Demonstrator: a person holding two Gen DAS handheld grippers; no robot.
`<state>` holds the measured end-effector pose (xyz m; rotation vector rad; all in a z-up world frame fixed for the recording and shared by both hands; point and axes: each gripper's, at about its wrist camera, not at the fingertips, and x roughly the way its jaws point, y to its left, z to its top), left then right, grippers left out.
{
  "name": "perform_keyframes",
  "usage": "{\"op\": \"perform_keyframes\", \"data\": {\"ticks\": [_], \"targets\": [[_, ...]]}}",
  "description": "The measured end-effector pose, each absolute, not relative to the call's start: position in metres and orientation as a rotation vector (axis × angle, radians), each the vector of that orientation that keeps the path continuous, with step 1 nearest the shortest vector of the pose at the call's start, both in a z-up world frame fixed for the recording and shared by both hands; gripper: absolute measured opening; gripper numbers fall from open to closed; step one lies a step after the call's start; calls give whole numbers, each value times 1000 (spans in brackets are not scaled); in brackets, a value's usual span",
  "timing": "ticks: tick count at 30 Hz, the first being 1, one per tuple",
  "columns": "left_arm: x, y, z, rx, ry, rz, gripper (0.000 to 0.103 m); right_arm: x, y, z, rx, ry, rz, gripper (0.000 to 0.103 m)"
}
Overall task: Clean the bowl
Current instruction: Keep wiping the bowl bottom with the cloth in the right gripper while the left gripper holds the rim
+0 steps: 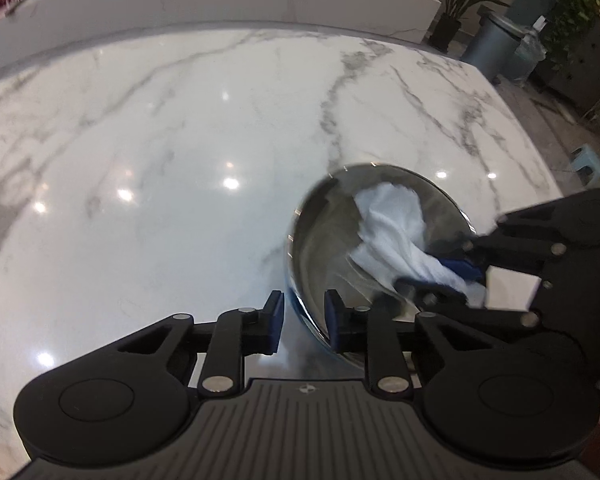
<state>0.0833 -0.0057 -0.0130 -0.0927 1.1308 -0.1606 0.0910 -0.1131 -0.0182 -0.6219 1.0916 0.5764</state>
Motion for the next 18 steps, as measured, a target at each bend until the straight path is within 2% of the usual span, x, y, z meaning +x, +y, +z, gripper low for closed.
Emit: {"op": "perform_keyframes", "data": {"ticks": [8, 10, 12, 18], "targets": [[86, 5, -7, -110, 1119, -125, 17, 91, -109, -18, -526, 1132, 639, 14], [84, 7, -6, -133, 1127, -134, 22, 93, -109, -19, -484, 1140, 640, 14], [83, 8, -6, -143, 1133, -131, 33, 95, -108, -19, -457, 1139, 628, 14], [81, 17, -13, -183, 1156, -95, 39, 98, -107, -20, -389, 1114, 569, 14]]}}
